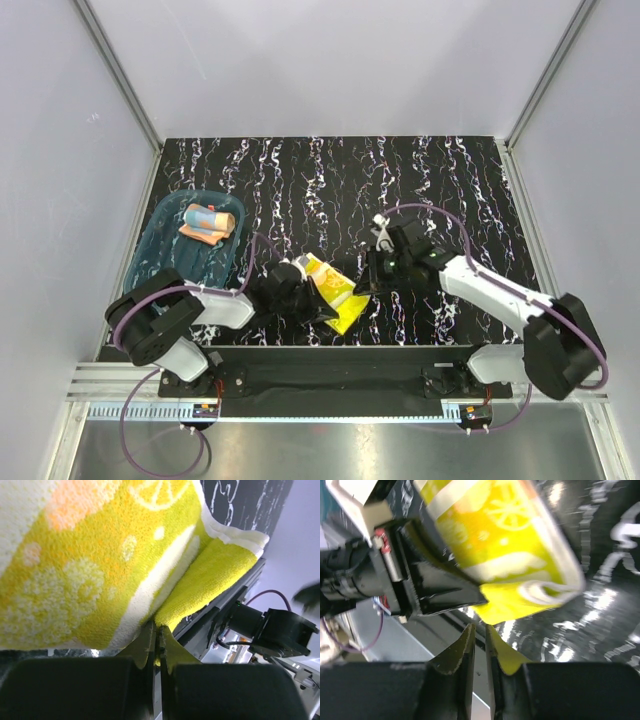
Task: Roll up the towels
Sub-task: Roll the towel
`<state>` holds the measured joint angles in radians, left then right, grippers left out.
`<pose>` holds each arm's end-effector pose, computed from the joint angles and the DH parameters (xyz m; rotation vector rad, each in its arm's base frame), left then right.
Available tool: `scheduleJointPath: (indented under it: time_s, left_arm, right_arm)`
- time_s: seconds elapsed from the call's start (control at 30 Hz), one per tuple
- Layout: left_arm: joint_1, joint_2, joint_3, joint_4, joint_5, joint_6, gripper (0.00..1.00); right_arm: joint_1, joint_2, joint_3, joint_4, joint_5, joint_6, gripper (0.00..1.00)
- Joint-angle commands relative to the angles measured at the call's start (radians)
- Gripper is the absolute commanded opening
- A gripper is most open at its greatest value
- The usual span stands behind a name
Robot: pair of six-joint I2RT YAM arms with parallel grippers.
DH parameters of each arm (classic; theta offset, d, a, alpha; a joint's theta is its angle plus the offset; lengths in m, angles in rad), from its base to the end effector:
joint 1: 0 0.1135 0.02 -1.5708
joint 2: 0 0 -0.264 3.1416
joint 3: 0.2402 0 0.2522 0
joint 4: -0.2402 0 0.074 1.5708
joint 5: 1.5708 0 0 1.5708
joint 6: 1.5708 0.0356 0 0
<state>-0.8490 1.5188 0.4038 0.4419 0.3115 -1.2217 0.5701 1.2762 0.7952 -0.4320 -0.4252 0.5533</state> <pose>0.1585 -0.1966 0.1163 -0.2922 2.6246 -1.3018 0.2053 0.1491 0.2218 -0.2168 2.6400 0.9629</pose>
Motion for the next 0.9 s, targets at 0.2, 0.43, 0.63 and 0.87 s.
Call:
scheduleJointPath:
  time_s: [0.2, 0.43, 0.63, 0.87]
  left_arm:
    - [0.016, 0.026, 0.089, -0.149, -0.031, 0.097, 0.06]
    - [0.016, 0.023, 0.092, -0.206, -0.066, 0.12, 0.07]
    - [0.019, -0.006, 0.112, -0.296, -0.1, 0.166, 0.15]
    - [-0.079, -0.161, 0.262, -0.756, -0.504, 0.258, 0.56]
  right_arm:
    - [0.06, 0.204, -0.004, 0.185, -0.043, 0.043, 0.14]
    - [0.06, 0.301, -0.001, 0.214, 0.009, 0.031, 0.11]
    - [0.059, 0.373, 0.015, 0.22, 0.062, 0.023, 0.09]
    - [0.059, 0.41, 0.027, 0.216, 0.077, 0.014, 0.08]
